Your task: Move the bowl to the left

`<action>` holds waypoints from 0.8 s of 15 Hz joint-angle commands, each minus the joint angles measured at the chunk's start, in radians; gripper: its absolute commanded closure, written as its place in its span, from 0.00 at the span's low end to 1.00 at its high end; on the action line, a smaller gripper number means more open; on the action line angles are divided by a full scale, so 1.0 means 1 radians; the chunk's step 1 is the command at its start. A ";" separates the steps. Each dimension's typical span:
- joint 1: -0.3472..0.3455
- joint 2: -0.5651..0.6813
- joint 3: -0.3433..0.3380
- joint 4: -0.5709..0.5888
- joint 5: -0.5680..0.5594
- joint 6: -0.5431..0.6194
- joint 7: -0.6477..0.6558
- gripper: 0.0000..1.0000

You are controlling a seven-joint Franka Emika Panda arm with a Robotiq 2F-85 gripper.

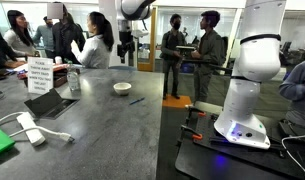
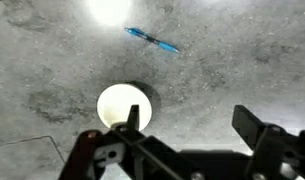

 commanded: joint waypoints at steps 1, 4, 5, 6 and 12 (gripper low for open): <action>-0.002 0.133 -0.015 0.105 -0.012 0.023 -0.015 0.00; -0.002 0.219 -0.024 0.117 -0.027 0.095 -0.007 0.00; -0.001 0.244 -0.030 0.119 -0.039 0.122 -0.006 0.00; -0.001 0.274 -0.034 0.135 -0.046 0.136 -0.007 0.00; -0.024 0.452 -0.049 0.273 -0.033 0.147 -0.024 0.00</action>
